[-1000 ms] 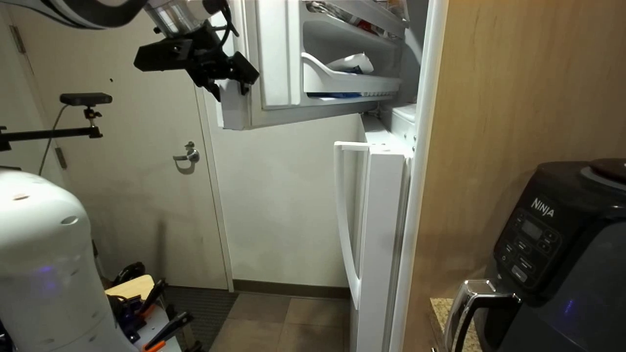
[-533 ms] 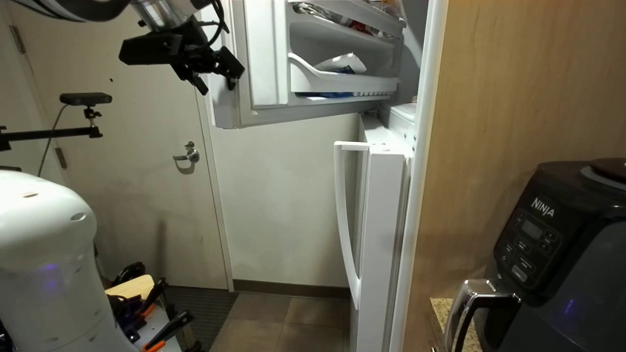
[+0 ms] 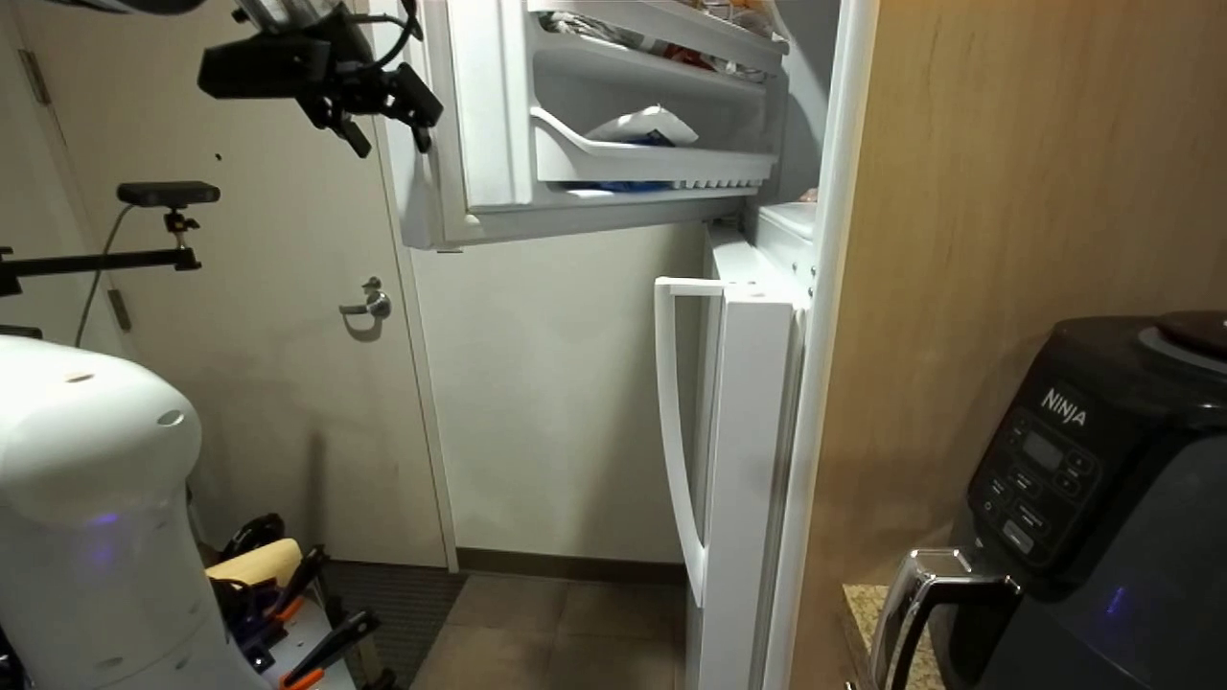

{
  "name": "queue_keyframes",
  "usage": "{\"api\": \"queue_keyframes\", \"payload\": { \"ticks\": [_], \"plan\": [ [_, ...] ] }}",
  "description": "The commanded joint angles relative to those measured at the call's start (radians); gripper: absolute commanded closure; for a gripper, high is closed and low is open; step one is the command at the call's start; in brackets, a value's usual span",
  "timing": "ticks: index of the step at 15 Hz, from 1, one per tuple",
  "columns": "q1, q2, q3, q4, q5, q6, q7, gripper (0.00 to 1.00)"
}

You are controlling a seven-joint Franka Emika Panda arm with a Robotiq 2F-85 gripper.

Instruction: Open the top door of the fridge

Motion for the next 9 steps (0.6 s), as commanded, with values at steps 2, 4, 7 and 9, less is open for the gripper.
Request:
{"api": "queue_keyframes", "payload": {
  "ticks": [2,4,7,9],
  "plan": [
    [0.034,0.011,0.014,0.049,0.053,-0.019,-0.043,0.00],
    [0.047,0.020,0.022,0.066,0.063,-0.013,-0.044,0.00],
    [0.064,0.035,0.036,0.096,0.072,-0.010,-0.044,0.00],
    [0.072,0.042,0.043,0.114,0.076,-0.013,-0.045,0.00]
  ]
}}
